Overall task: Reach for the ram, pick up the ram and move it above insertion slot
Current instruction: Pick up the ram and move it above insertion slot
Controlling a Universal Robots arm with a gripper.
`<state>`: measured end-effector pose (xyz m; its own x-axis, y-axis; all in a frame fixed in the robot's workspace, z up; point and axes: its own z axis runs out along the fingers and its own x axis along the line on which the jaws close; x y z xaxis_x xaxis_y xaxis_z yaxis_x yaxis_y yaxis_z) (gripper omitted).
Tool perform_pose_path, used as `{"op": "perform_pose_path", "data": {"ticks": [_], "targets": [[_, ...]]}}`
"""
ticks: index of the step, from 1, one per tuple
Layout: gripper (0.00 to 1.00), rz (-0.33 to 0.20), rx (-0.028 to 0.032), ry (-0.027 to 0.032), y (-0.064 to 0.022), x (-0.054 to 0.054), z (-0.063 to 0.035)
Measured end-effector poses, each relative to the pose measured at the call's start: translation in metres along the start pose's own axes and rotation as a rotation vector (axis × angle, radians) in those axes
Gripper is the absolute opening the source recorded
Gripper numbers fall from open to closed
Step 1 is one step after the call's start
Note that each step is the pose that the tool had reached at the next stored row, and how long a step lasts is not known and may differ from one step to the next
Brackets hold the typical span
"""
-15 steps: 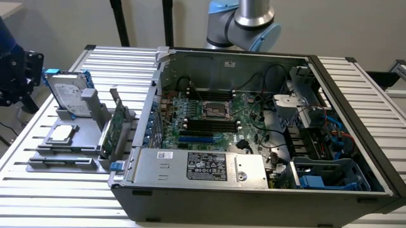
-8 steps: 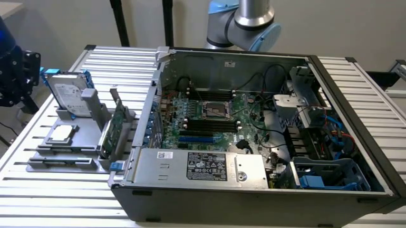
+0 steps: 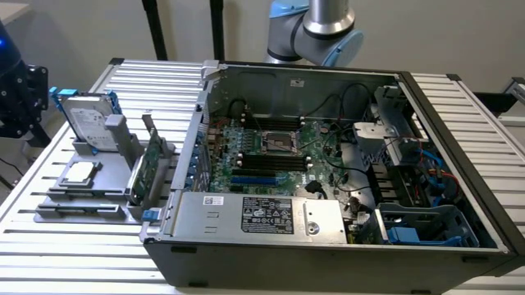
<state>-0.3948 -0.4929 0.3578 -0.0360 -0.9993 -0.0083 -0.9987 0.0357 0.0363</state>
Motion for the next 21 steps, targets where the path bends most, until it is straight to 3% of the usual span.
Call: {"op": "perform_pose_path", "data": {"ticks": [5,8,15,16,18,21], "targets": [[0.11,-0.072,0.0021,-0.0092,0.0000,0.000,0.0003],[0.11,-0.076,0.0022,-0.0096,0.0000,0.000,0.0003],[0.30,-0.076,0.0025,-0.0096,0.0000,0.000,0.0004],[0.36,-0.076,0.0037,-0.0095,0.0001,0.000,0.0014],[0.36,-0.077,0.0097,-0.0095,0.0008,0.000,0.0048],[0.36,-0.078,0.0135,-0.0094,0.0024,0.000,0.0103]]}}
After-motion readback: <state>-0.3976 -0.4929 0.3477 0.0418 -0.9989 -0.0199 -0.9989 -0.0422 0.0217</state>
